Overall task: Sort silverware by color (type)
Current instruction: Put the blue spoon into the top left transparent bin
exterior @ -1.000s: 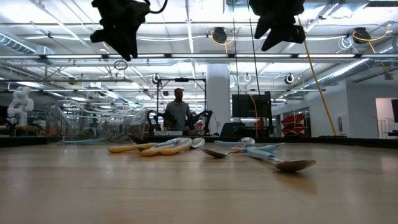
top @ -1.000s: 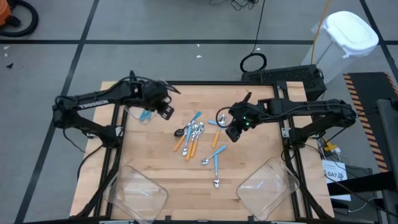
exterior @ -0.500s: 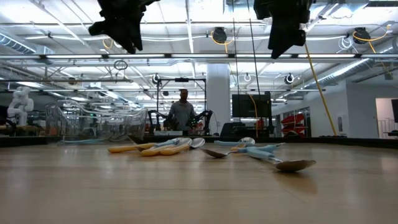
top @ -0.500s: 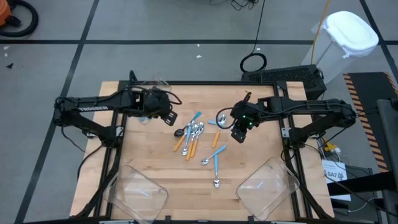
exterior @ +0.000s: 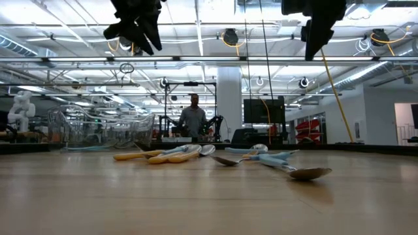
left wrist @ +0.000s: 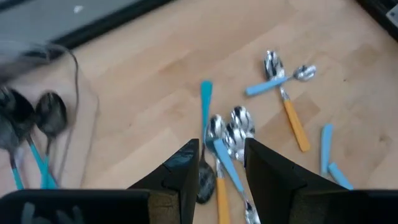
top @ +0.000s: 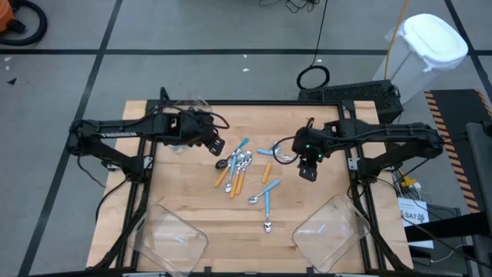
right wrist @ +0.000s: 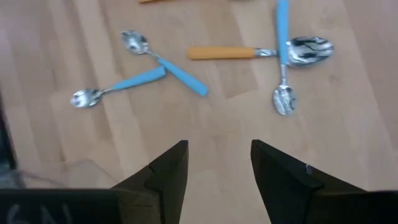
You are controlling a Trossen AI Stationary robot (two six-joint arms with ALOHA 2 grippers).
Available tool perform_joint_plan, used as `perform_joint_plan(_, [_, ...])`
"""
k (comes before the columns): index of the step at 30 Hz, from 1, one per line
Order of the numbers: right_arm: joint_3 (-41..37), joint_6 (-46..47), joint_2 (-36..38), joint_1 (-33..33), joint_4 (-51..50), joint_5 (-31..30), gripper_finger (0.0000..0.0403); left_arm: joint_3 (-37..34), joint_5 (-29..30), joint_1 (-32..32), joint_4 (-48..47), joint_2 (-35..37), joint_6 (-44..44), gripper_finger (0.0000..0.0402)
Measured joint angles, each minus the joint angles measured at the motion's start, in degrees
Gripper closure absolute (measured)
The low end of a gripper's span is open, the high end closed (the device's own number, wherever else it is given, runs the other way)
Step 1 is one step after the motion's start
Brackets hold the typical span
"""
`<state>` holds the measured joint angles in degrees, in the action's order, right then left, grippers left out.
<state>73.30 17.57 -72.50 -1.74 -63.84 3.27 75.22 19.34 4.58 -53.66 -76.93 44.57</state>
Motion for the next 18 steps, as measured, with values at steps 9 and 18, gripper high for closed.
perform_joint_plan(9, [0.0,-0.8,7.0,0.0,-2.4,-0.5,0.0232,0.0,-0.3,-6.3,0.2,-4.9,4.8,0.0275])
perform_joint_plan(18, [0.0,-1.9,13.0,0.0,-2.4,-2.2,0.0232,0.0,-3.4,-10.8,1.2,-10.6,15.0,0.0275])
